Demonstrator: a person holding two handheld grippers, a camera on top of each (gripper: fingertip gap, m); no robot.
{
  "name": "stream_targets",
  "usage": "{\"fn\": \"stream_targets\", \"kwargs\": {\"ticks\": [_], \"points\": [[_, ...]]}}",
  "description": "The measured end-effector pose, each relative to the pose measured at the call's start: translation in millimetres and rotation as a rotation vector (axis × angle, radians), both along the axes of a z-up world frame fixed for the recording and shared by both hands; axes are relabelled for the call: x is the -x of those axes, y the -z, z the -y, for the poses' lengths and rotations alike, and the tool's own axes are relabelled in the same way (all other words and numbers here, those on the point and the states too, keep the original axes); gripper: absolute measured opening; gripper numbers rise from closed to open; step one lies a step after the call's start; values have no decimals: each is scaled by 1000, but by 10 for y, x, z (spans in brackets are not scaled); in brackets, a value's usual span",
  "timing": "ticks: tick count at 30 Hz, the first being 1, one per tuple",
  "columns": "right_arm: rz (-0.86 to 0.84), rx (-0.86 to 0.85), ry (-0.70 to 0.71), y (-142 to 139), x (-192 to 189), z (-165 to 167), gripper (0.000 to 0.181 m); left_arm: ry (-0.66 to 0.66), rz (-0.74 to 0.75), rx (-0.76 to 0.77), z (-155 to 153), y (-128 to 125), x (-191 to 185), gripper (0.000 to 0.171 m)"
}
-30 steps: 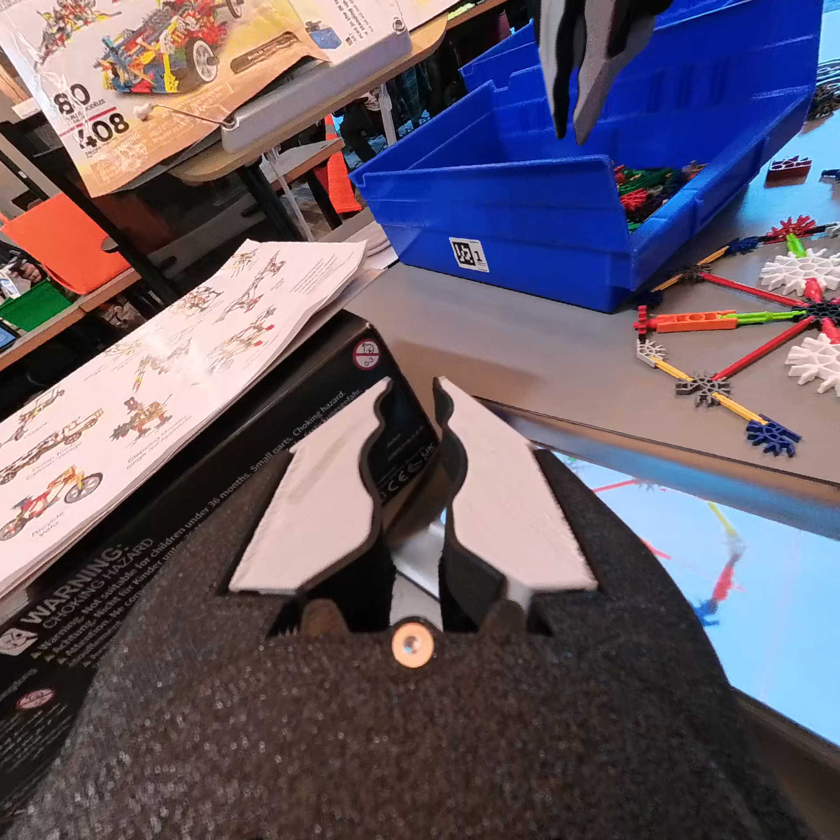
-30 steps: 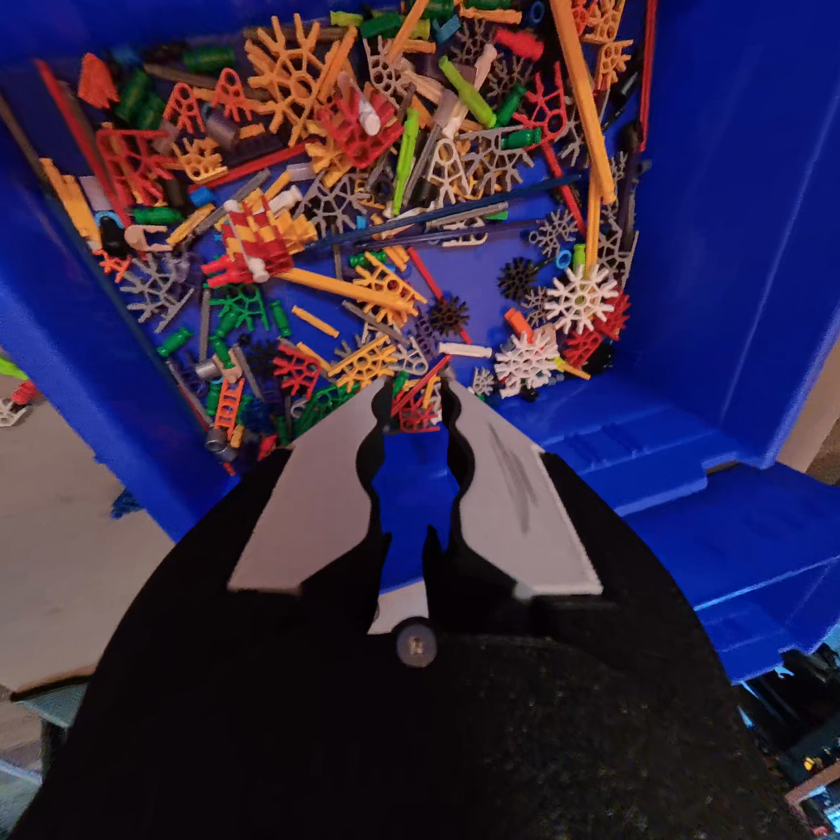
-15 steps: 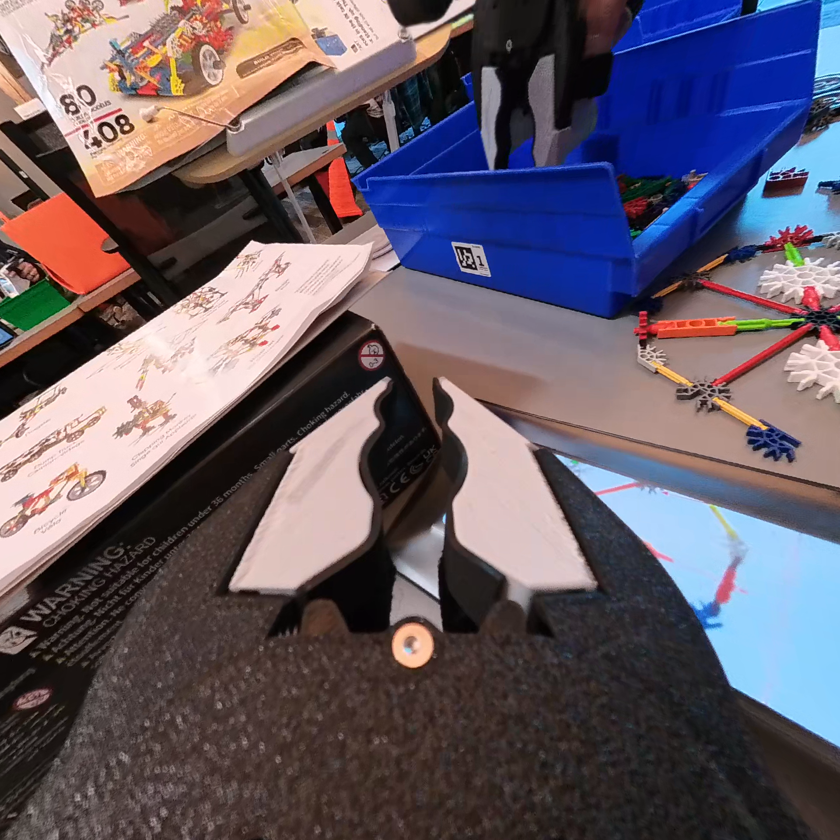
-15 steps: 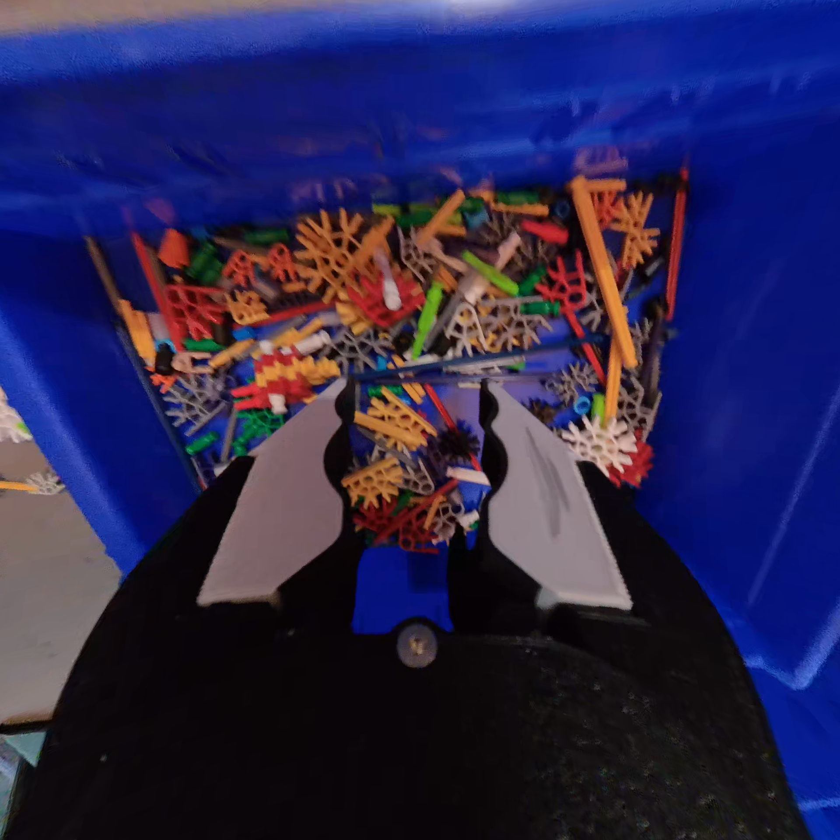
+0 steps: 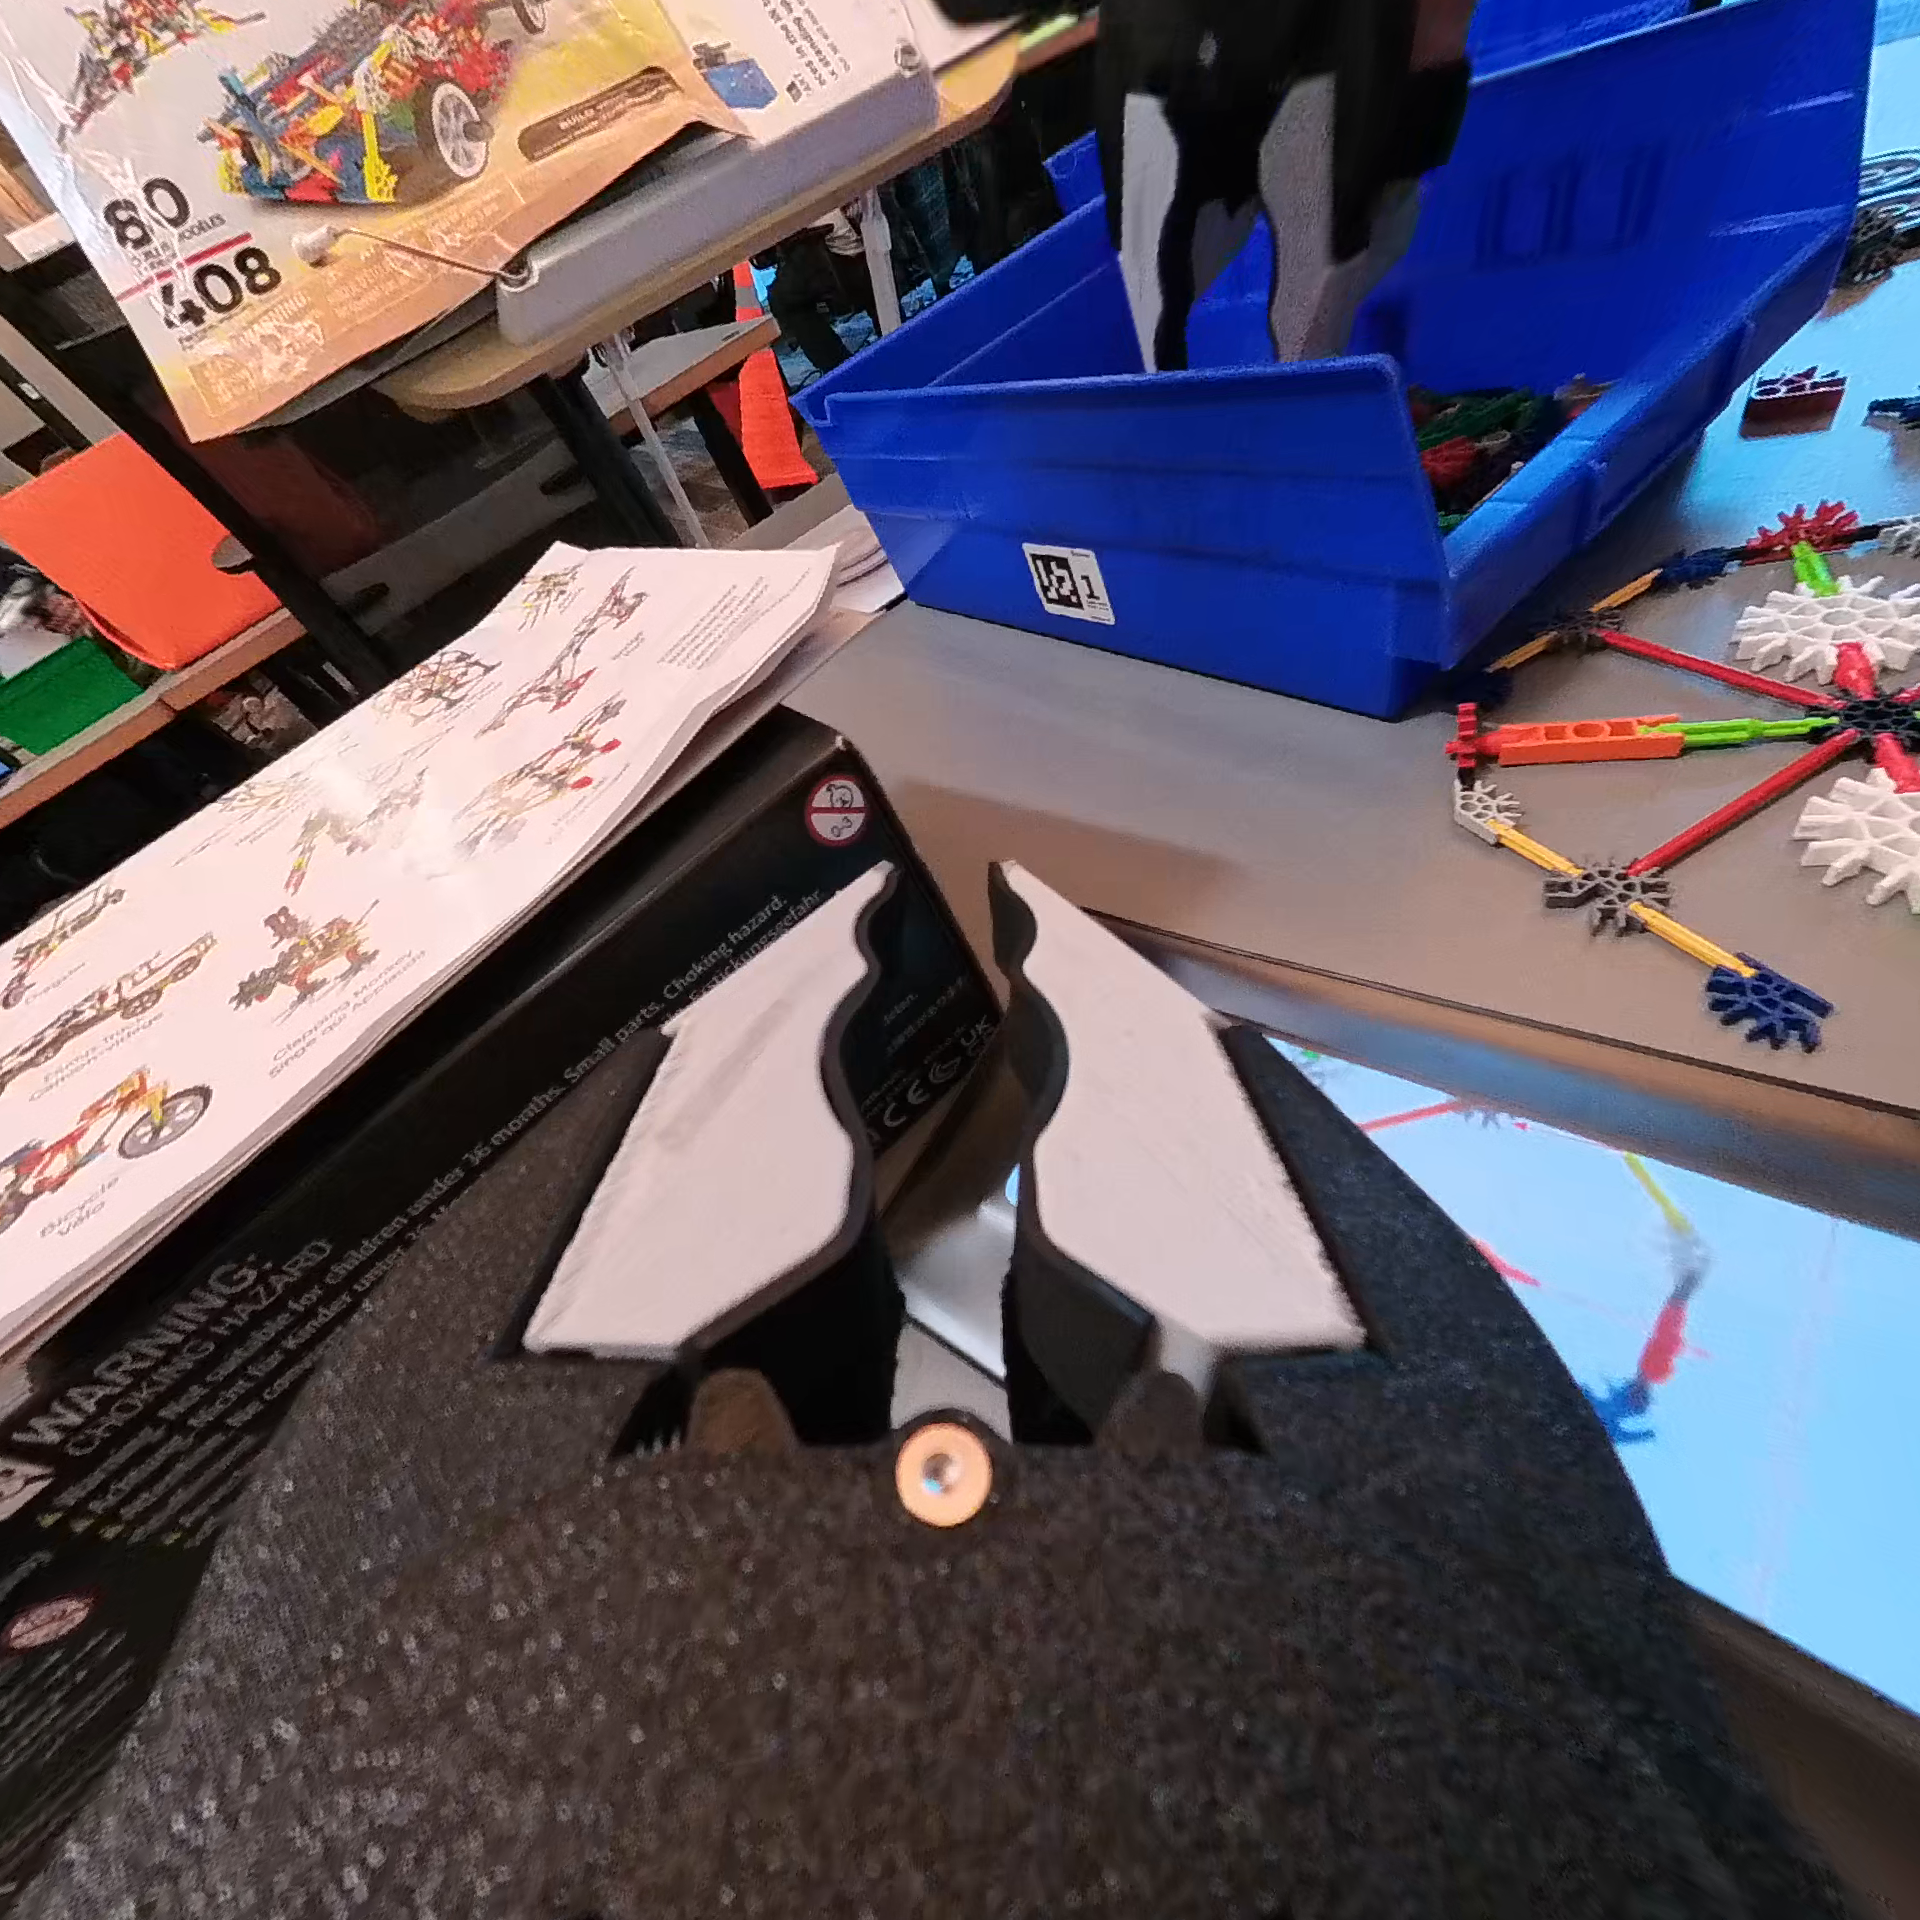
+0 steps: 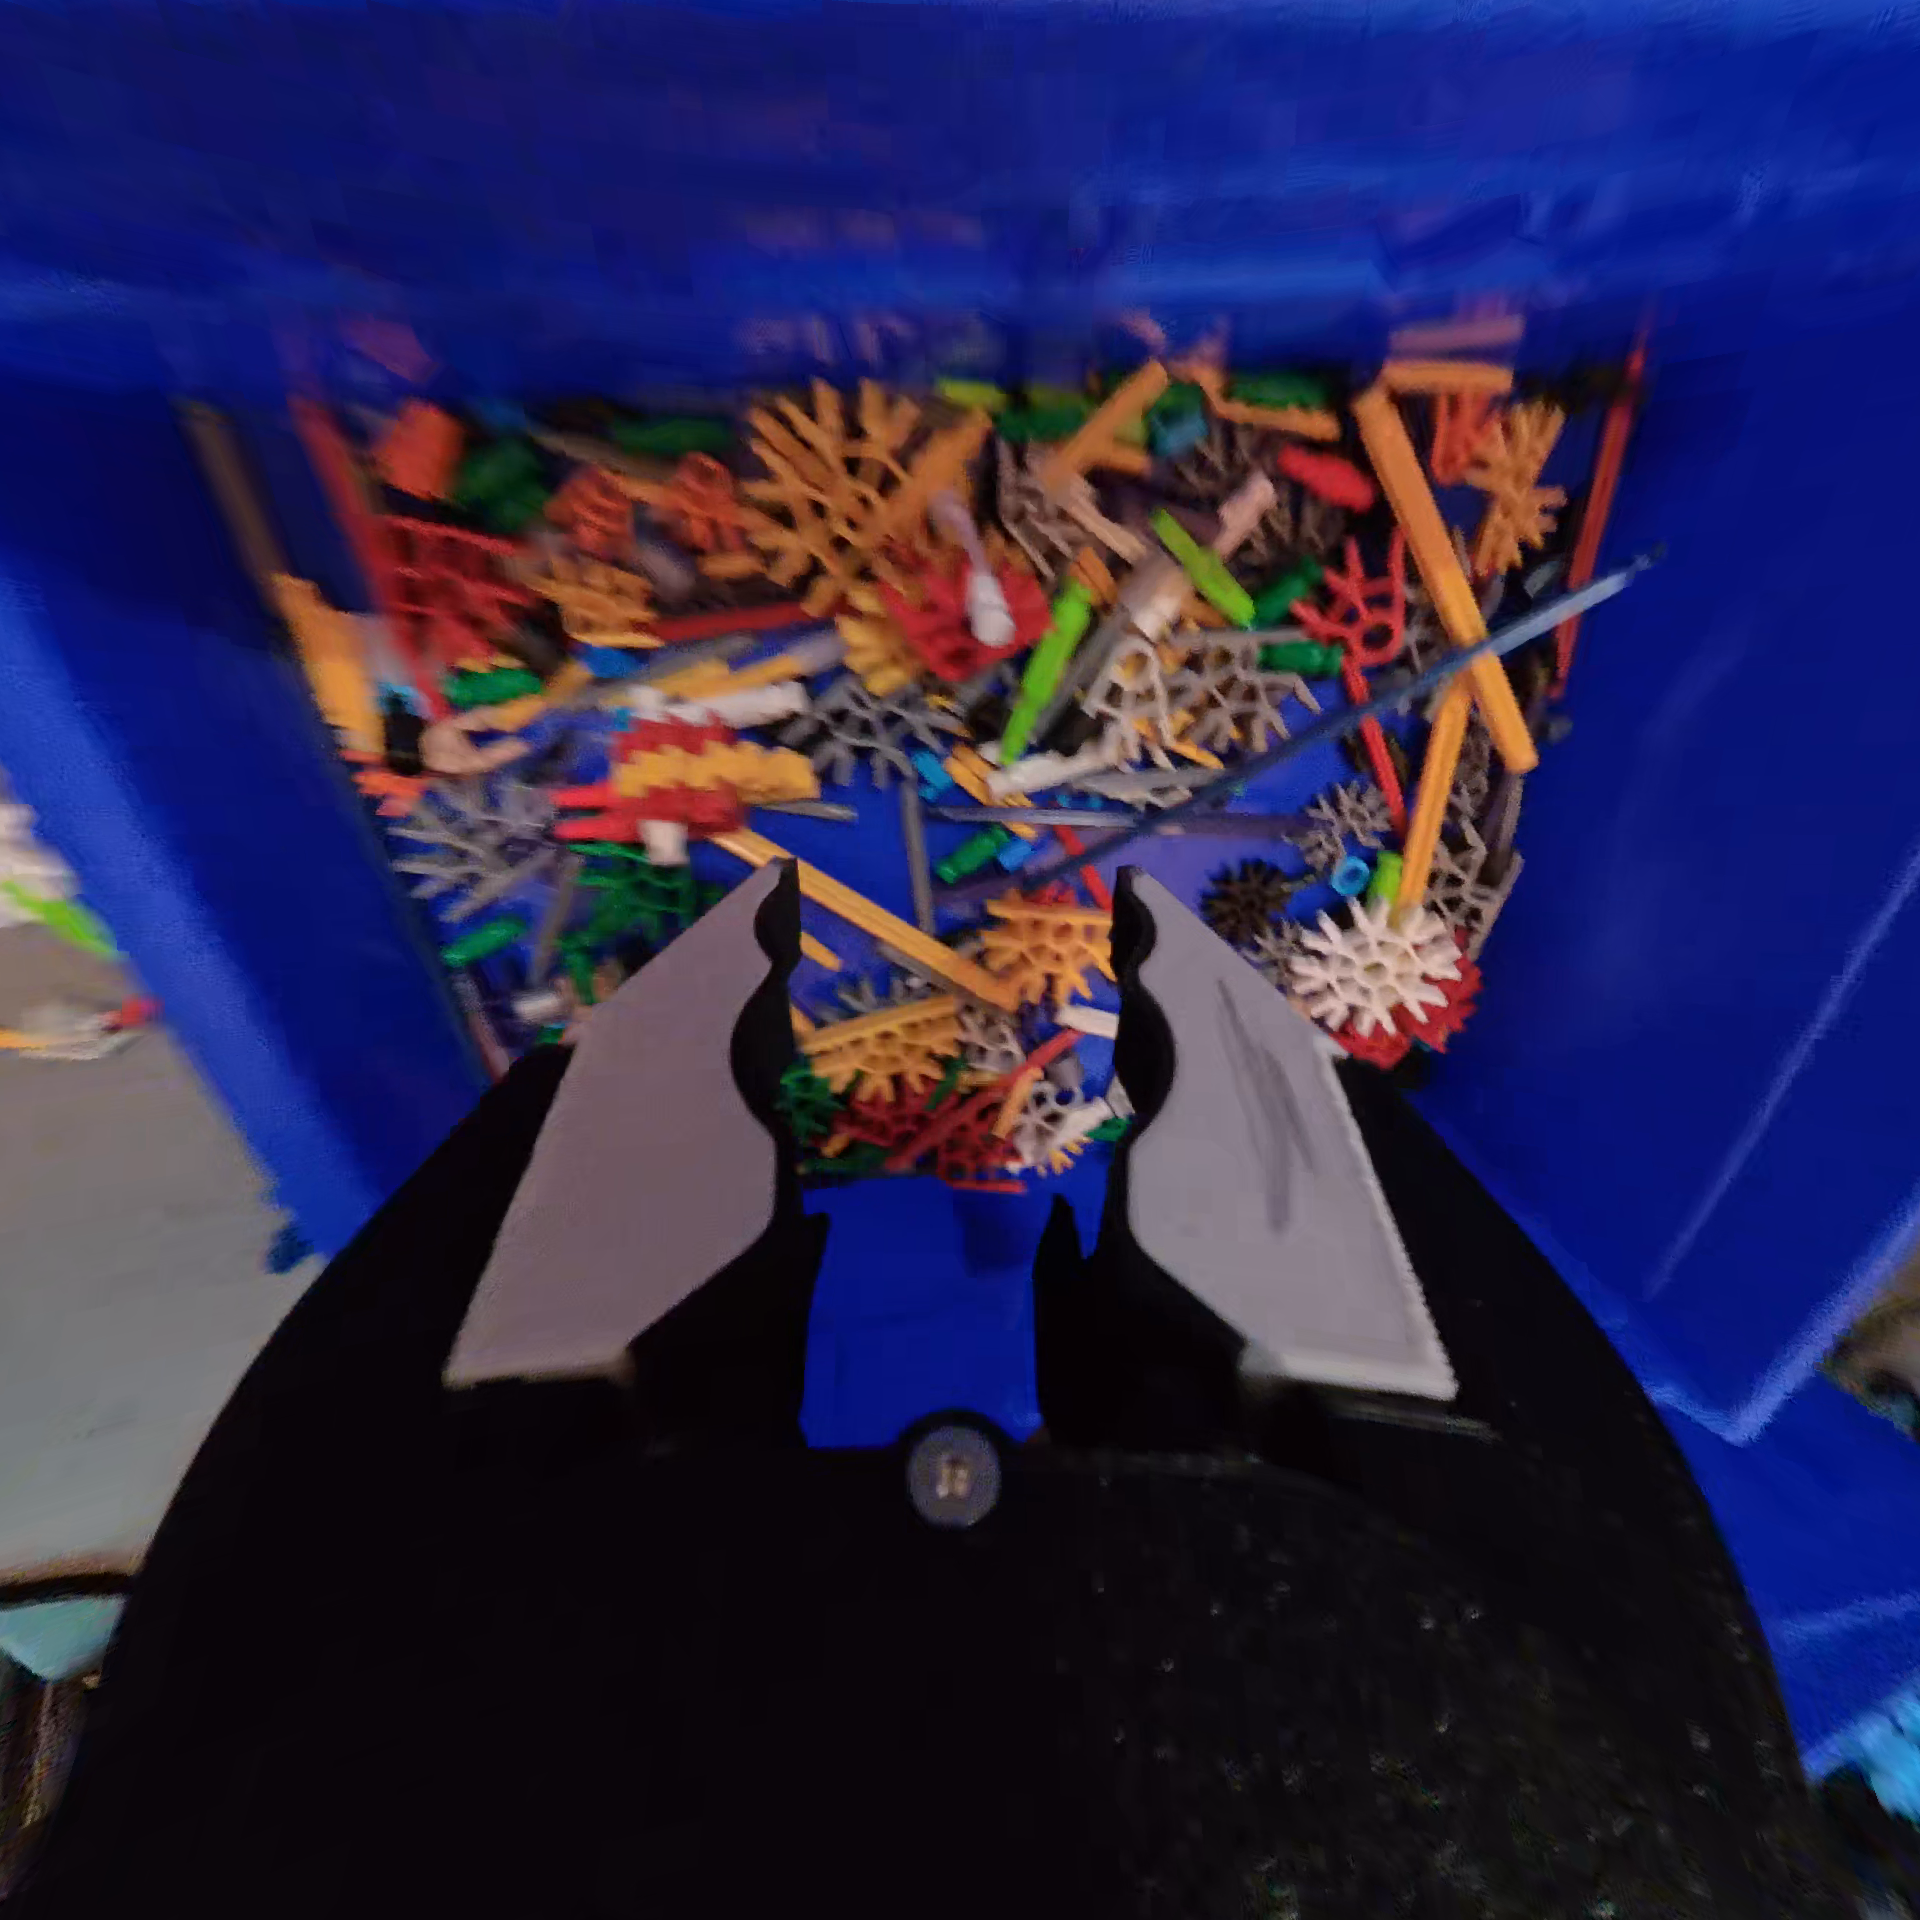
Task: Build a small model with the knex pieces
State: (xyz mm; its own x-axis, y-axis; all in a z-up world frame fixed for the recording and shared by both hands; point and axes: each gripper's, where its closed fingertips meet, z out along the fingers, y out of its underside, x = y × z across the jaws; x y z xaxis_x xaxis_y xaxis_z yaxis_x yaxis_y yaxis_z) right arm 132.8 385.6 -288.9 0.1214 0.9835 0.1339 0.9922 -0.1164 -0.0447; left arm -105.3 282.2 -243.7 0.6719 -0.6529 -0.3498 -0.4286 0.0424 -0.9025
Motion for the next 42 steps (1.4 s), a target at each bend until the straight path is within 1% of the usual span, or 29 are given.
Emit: {"fn": "stream_targets", "kwargs": {"ticks": [3, 6, 9, 10, 11, 13, 14, 16, 19, 20, 21, 22, 23, 24, 26, 31, 33, 34, 35, 37, 39, 42], "points": [[-98, 95, -63, -21, 220, 292, 60, 2, -3, -1, 0, 2, -8, 15], [-76, 92, -81, 131, 265, 346, 61, 3, -7, -4, 4, 2, -13, 15], [-5, 2, -49, 249, 153, 148, 57, 1, -8, -7, 5, -1, -10, 15], [17, -77, -10, 206, 95, -15, 49, 1, -7, -8, 6, -2, -8, 15], [46, -136, 12, 143, 20, -136, 47, 0, -6, -8, 6, -4, -7, 15], [20, -154, 20, -1, -8, -181, 48, 1, -5, -8, 5, -3, -8, 14], [-8, -150, 25, -84, -3, -170, 46, 2, -6, -7, 5, -3, -9, 15], [-9, -104, 16, -193, -85, -83, 45, 5, -4, -6, 8, -3, -14, 15], [58, 23, -32, -220, -296, 169, 45, 9, 0, -4, 10, -6, -18, 15], [69, 61, -61, -209, -328, 262, 41, 10, 1, -6, 13, -10, -18, 15], [83, 111, -79, -185, -354, 370, 31, 11, 3, -6, 14, -12, -20, 14], [109, 143, -92, -154, -385, 455, 28, 12, 3, -6, 15, -13, -20, 14], [139, 174, -116, -115, -419, 546, 21, 12, 3, -6, 17, -13, -19, 14], [163, 202, -141, -71, -439, 636, 18, 13, 4, -7, 18, -17, -20, 14], [198, 248, -154, 12, -458, 768, 19, 14, 7, -10, 22, -26, -18, 15], [244, 281, -146, 94, -514, 822, 18, 16, 9, -13, 28, -32, -16, 15], [273, 286, -163, 121, -524, 857, 10, 16, 9, -12, 29, -31, -14, 15], [284, 296, -161, 135, -530, 884, 9, 16, 9, -12, 28, -30, -13, 15], [295, 300, -168, 145, -543, 901, 3, 16, 10, -12, 29, -31, -12, 15], [302, 283, -158, 150, -566, 865, 2, 17, 10, -12, 30, -32, -11, 15], [279, 282, -152, 124, -557, 860, 0, 18, 11, -13, 32, -33, -11, 15], [179, 270, -121, -2, -459, 852, 0, 18, 13, -15, 34, -39, -10, 15]]}}
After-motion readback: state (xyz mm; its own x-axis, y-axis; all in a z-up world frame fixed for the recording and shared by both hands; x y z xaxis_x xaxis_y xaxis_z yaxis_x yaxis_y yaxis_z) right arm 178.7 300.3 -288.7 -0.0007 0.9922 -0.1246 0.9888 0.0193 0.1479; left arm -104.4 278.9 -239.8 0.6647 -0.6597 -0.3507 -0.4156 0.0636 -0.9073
